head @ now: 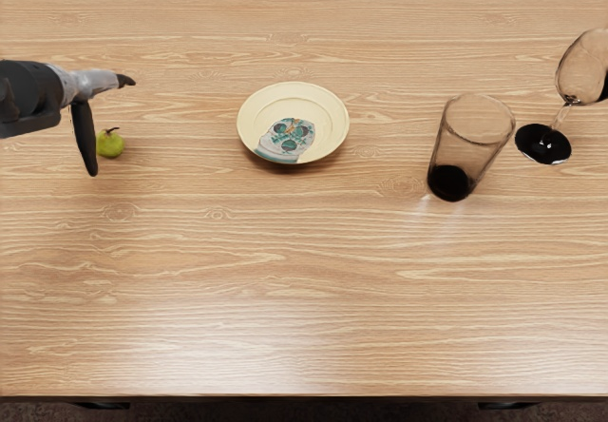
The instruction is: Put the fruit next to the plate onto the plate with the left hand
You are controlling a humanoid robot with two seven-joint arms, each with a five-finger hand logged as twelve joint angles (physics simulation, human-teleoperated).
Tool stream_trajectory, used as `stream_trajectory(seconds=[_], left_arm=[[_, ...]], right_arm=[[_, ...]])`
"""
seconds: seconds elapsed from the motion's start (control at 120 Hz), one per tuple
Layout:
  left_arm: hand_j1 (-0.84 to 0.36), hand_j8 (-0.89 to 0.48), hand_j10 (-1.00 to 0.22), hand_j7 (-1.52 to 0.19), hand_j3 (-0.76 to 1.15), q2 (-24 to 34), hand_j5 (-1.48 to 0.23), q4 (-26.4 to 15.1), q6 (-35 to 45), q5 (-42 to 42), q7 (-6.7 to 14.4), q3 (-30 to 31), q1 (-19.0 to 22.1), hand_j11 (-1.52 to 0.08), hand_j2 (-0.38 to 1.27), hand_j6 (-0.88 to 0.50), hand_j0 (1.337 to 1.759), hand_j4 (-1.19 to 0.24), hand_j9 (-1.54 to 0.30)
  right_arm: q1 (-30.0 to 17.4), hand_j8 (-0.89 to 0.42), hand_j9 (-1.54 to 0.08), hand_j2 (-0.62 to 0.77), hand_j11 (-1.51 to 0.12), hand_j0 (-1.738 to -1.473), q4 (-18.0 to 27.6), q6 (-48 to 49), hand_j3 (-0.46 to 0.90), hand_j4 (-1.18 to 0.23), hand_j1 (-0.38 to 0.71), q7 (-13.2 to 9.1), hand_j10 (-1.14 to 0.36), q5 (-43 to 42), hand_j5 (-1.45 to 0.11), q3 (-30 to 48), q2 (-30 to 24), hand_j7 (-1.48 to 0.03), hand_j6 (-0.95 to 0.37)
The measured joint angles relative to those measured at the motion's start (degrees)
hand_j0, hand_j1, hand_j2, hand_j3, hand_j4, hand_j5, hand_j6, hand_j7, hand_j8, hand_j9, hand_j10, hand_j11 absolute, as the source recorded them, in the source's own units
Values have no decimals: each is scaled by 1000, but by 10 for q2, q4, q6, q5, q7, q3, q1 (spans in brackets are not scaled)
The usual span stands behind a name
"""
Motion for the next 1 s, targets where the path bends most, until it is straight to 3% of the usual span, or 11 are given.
stream_trajectory(seconds=[0.2,0.55,0.758,1.0], left_arm=[[310,-40,-38,-44,0,-48,-44,65,31,21,1,16,28,-44,8,-40,1658,-39,-44],[125,-194,-193,-246,0,-84,-246,102,98,45,1,52,27,-245,40,-195,1658,-193,-245],[81,-230,-229,-293,0,-140,-293,180,162,58,1,106,29,-292,48,-231,1658,-229,-292],[57,-250,-249,-319,0,-169,-319,222,182,58,1,147,29,-319,52,-251,1658,-249,-319]], right_arm=[[-1,0,0,0,0,-1658,0,0,0,0,-349,0,0,0,0,0,0,0,0],[-2,0,0,0,0,-1658,0,0,0,0,-349,0,0,0,0,0,0,0,0],[-2,0,0,0,0,-1658,0,0,0,0,-349,0,0,0,0,0,0,0,0],[-4,0,0,0,0,-1658,0,0,0,0,-349,0,0,1,0,0,0,0,0]])
